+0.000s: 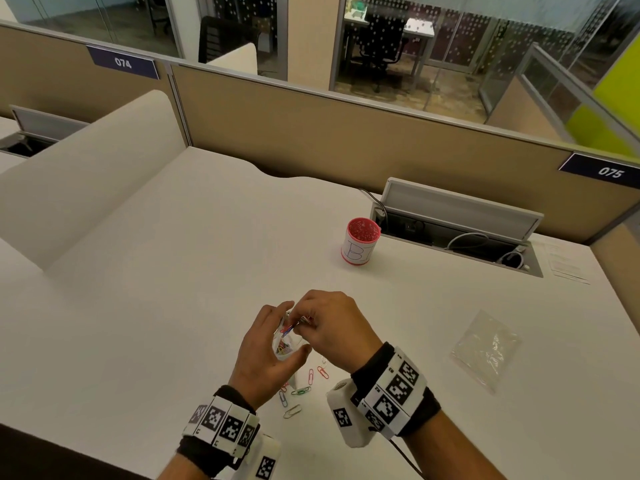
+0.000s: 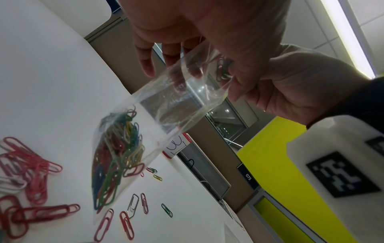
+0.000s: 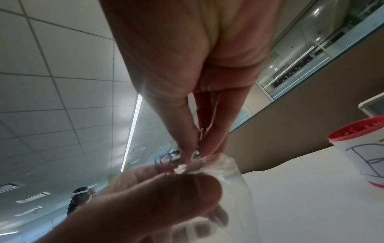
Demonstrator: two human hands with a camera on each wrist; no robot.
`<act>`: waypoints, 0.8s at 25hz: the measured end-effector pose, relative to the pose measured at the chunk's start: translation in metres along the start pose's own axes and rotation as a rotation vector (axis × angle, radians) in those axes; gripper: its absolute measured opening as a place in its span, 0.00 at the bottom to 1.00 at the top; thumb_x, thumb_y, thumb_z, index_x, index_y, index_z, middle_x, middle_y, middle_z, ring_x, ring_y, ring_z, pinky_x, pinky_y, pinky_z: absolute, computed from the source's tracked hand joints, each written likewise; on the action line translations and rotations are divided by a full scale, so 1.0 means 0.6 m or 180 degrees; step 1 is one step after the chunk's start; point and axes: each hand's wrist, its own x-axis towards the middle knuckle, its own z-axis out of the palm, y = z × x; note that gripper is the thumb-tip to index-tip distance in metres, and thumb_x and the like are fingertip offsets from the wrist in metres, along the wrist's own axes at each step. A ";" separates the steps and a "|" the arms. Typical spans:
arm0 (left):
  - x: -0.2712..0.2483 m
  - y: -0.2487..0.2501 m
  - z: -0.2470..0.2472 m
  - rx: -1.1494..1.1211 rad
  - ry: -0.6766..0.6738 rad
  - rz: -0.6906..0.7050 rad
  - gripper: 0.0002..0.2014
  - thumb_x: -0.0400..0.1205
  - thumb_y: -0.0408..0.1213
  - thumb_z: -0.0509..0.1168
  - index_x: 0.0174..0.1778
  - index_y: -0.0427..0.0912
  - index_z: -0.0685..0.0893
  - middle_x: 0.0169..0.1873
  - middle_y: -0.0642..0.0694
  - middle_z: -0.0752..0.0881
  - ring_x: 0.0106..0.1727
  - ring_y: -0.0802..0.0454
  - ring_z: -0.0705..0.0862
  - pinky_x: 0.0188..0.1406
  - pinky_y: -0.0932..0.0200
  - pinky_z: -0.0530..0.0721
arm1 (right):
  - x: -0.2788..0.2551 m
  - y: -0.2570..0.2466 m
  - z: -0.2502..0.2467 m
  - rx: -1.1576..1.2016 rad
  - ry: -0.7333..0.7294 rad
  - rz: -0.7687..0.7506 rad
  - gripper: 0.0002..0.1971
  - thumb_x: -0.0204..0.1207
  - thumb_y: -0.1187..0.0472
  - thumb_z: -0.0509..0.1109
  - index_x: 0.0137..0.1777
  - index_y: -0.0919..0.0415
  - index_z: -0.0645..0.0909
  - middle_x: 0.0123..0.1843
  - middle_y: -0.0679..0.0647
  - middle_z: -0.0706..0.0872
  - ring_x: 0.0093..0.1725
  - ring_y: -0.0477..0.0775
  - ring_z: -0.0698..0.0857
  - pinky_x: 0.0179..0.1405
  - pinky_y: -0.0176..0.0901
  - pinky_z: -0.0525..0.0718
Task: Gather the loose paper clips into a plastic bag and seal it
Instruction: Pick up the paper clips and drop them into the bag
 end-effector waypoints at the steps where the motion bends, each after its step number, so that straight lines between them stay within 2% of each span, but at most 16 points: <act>1: 0.000 0.003 0.000 -0.0027 0.0015 0.0042 0.24 0.70 0.49 0.69 0.62 0.47 0.78 0.47 0.54 0.79 0.48 0.58 0.80 0.44 0.70 0.79 | 0.000 -0.002 0.000 -0.0006 -0.0008 -0.0023 0.07 0.75 0.61 0.71 0.49 0.52 0.89 0.50 0.50 0.88 0.49 0.50 0.85 0.52 0.45 0.82; 4: 0.002 0.009 0.001 -0.0116 0.0037 0.0124 0.20 0.69 0.46 0.69 0.58 0.54 0.76 0.45 0.55 0.79 0.47 0.58 0.80 0.43 0.72 0.78 | 0.000 -0.003 -0.001 0.0153 0.0025 -0.0065 0.06 0.74 0.62 0.72 0.47 0.52 0.88 0.48 0.50 0.89 0.47 0.50 0.86 0.51 0.49 0.84; 8: 0.000 0.000 0.003 -0.0005 0.0011 0.0037 0.25 0.70 0.50 0.68 0.64 0.51 0.75 0.46 0.53 0.79 0.48 0.56 0.80 0.45 0.67 0.81 | -0.003 0.010 0.003 0.0640 0.0206 0.0044 0.08 0.73 0.64 0.72 0.47 0.52 0.88 0.47 0.47 0.89 0.46 0.45 0.86 0.51 0.46 0.87; 10: -0.001 -0.007 0.000 0.0049 0.0004 -0.0036 0.30 0.70 0.53 0.68 0.68 0.48 0.74 0.46 0.53 0.78 0.50 0.57 0.79 0.47 0.69 0.81 | -0.009 0.031 0.003 0.0929 0.0327 0.0271 0.06 0.73 0.63 0.73 0.48 0.53 0.88 0.47 0.46 0.90 0.47 0.43 0.87 0.50 0.42 0.88; 12: 0.000 -0.011 -0.006 0.0038 0.0045 -0.0078 0.32 0.69 0.53 0.67 0.69 0.44 0.74 0.45 0.54 0.77 0.51 0.60 0.78 0.49 0.75 0.77 | -0.028 0.066 0.009 0.1073 0.0427 0.0584 0.07 0.73 0.60 0.74 0.50 0.53 0.88 0.48 0.44 0.90 0.49 0.41 0.87 0.51 0.40 0.88; 14: 0.003 -0.013 -0.014 0.0068 0.0097 -0.0109 0.32 0.69 0.53 0.67 0.69 0.44 0.75 0.45 0.53 0.77 0.51 0.61 0.77 0.51 0.79 0.74 | -0.060 0.110 0.028 0.0825 0.0360 0.0961 0.14 0.74 0.54 0.74 0.60 0.51 0.84 0.58 0.43 0.87 0.59 0.42 0.84 0.59 0.42 0.84; 15: 0.004 -0.015 -0.018 0.0075 0.0129 -0.0125 0.33 0.69 0.53 0.67 0.68 0.43 0.75 0.44 0.52 0.78 0.51 0.61 0.77 0.51 0.80 0.73 | -0.082 0.134 0.045 0.0501 0.0132 0.1140 0.21 0.75 0.49 0.73 0.68 0.50 0.79 0.67 0.44 0.82 0.67 0.44 0.79 0.67 0.43 0.79; 17: 0.008 -0.019 -0.025 0.0073 0.0191 -0.0166 0.33 0.69 0.54 0.67 0.68 0.43 0.75 0.44 0.50 0.78 0.51 0.60 0.77 0.51 0.80 0.73 | -0.133 0.172 0.084 -0.0109 -0.0624 0.1450 0.39 0.73 0.39 0.70 0.81 0.52 0.60 0.83 0.49 0.62 0.81 0.50 0.61 0.80 0.45 0.63; 18: 0.010 -0.022 -0.029 0.0074 0.0216 -0.0177 0.33 0.69 0.54 0.67 0.68 0.43 0.75 0.44 0.50 0.78 0.51 0.60 0.78 0.51 0.79 0.73 | -0.157 0.187 0.102 -0.0345 -0.1000 0.1552 0.47 0.72 0.35 0.68 0.84 0.53 0.50 0.86 0.50 0.50 0.84 0.53 0.51 0.83 0.48 0.55; 20: 0.012 -0.026 -0.034 0.0088 0.0263 -0.0174 0.33 0.69 0.54 0.67 0.68 0.42 0.76 0.44 0.50 0.78 0.51 0.62 0.78 0.51 0.80 0.73 | -0.199 0.202 0.133 -0.0649 -0.1558 0.1654 0.56 0.67 0.26 0.62 0.84 0.52 0.36 0.85 0.52 0.31 0.84 0.58 0.36 0.83 0.55 0.44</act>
